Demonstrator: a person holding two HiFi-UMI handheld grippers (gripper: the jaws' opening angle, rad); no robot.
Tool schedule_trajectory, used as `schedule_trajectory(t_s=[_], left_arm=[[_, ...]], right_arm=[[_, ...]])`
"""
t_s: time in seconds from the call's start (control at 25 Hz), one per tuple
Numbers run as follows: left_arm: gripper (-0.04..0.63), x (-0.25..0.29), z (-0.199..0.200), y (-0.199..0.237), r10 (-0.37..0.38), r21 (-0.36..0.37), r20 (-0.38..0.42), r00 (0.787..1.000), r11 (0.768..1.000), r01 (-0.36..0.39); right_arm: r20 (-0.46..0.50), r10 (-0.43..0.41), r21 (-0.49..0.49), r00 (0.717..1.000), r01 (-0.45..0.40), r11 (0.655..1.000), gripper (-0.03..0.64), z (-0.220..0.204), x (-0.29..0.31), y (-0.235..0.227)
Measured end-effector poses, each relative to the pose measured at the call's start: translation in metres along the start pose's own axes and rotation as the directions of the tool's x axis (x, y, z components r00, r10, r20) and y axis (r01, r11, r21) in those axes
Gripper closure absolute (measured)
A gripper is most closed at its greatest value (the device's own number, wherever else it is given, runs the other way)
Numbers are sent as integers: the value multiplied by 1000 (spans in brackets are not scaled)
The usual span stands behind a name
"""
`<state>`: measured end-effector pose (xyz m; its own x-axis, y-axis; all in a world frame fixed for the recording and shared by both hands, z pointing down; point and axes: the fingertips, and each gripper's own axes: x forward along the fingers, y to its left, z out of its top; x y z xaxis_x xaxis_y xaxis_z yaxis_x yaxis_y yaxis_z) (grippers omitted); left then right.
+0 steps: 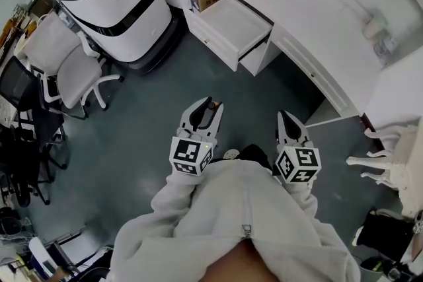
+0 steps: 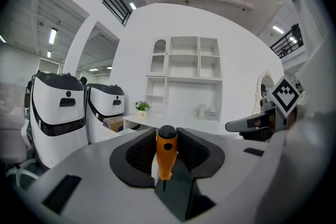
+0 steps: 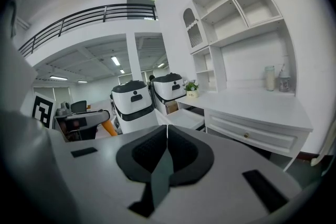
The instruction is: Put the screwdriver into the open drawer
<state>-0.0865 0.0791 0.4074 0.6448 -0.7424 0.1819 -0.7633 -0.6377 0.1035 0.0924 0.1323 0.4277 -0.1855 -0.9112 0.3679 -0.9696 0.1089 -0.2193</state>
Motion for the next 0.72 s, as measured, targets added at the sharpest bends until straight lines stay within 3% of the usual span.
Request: schedule_trajectory(t_s=[0.28,0.72], left_arm=[[463,0,-4,4,-1,-10,-18,1000,1000,1],[463,25,-2,26,57,-26,-18,998,998,-57]], right_arm=[[-17,-3,7,1000,3,1000,583,-2,6,0],[-31,36,-11,999,-36,999,583,11,48,-14]])
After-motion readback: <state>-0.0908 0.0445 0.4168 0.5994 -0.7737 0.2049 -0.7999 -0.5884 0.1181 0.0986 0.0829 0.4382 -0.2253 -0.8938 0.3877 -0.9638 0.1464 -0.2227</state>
